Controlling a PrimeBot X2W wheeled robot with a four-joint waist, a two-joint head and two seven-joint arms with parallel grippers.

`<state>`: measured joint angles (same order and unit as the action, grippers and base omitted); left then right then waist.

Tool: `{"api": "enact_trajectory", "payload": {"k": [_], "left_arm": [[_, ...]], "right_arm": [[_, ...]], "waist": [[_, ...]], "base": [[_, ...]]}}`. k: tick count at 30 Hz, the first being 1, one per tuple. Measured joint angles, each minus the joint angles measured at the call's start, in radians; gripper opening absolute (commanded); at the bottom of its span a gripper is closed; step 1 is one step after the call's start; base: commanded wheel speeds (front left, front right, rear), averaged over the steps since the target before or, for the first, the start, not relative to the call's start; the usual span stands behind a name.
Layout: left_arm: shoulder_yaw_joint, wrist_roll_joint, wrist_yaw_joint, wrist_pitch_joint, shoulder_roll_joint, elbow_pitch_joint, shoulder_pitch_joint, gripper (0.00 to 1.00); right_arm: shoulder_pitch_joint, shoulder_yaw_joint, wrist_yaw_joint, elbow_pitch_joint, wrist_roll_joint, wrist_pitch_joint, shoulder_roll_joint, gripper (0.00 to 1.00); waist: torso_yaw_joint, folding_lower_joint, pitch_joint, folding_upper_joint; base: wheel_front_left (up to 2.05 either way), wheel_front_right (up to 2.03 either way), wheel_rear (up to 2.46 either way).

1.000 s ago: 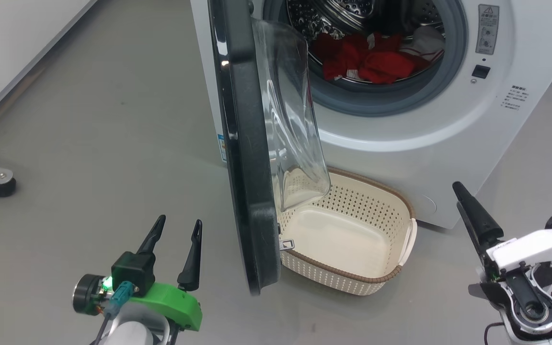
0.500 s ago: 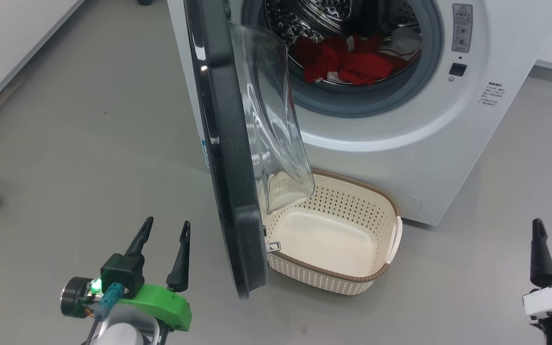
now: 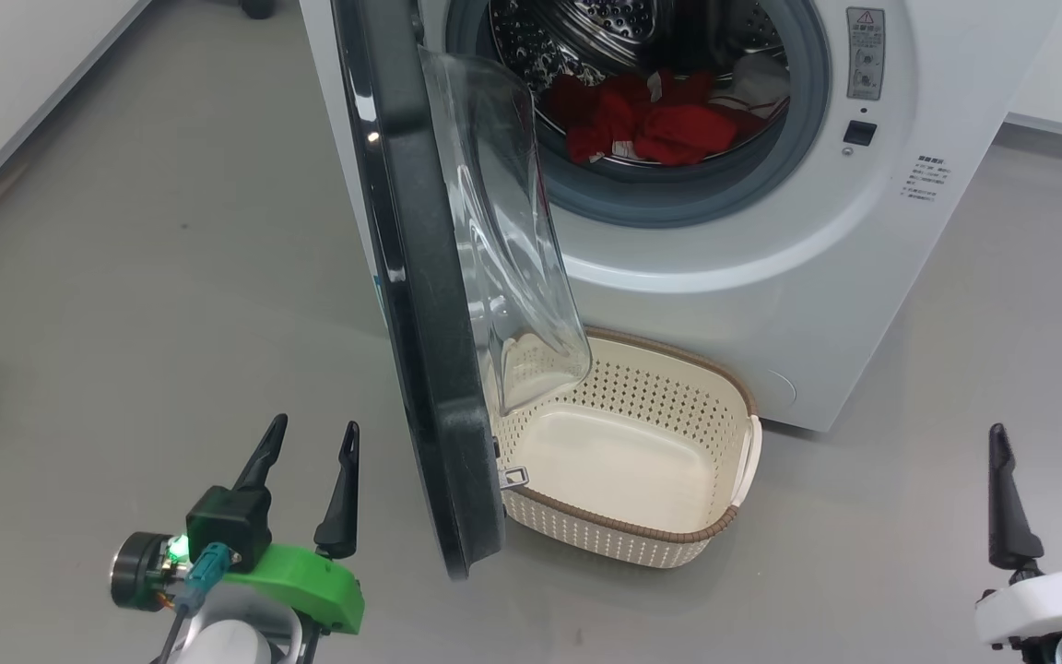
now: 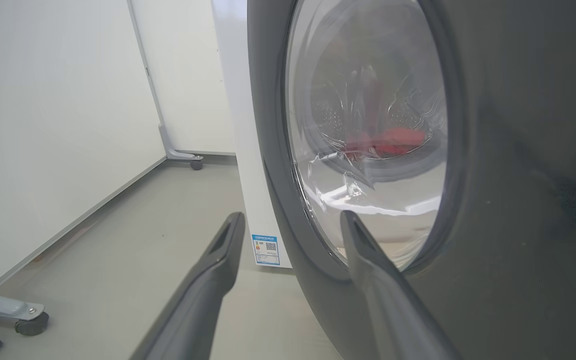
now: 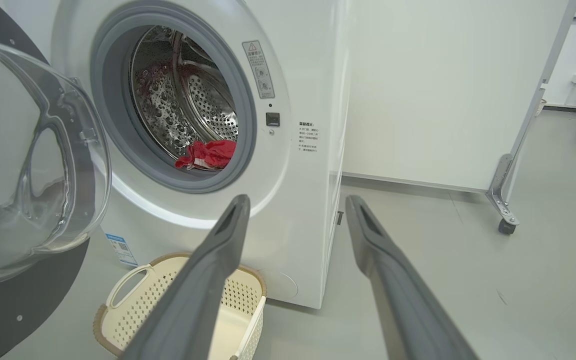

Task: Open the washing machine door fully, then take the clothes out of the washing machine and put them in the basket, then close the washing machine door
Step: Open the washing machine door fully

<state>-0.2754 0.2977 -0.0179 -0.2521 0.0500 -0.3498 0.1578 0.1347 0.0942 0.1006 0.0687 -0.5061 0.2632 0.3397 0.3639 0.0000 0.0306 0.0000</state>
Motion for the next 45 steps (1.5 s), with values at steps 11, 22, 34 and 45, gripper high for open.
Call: {"api": "enact_trajectory", "payload": {"k": [11,22,34,45], "left_arm": [[0.010,0.000,0.000,0.000,-0.001,0.001,0.000,1.00],[0.010,0.000,0.000,0.000,-0.002,-0.002,-0.004,1.00],[0.015,0.000,0.000,0.000,-0.002,-0.006,-0.005,1.00],[0.025,-0.007,0.000,0.000,-0.002,-0.006,-0.011,1.00]], "right_arm": [[0.023,0.017,0.016,-0.041,0.108,-0.003,-0.100,1.00],[0.064,0.026,0.017,-0.055,0.170,-0.003,-0.171,1.00],[0.102,0.031,0.017,-0.061,0.203,-0.003,-0.218,1.00],[0.123,0.028,0.017,-0.063,0.221,-0.003,-0.243,1.00]], "waist": [[-0.006,0.0000,0.010,0.0000],[-0.012,0.0000,0.006,0.0000],[-0.015,0.0000,-0.002,0.0000],[-0.017,0.0000,-0.005,0.0000]], "base": [[0.00,0.00,0.00],[0.00,0.00,0.00],[0.00,0.00,0.00],[0.00,0.00,0.00]]}}
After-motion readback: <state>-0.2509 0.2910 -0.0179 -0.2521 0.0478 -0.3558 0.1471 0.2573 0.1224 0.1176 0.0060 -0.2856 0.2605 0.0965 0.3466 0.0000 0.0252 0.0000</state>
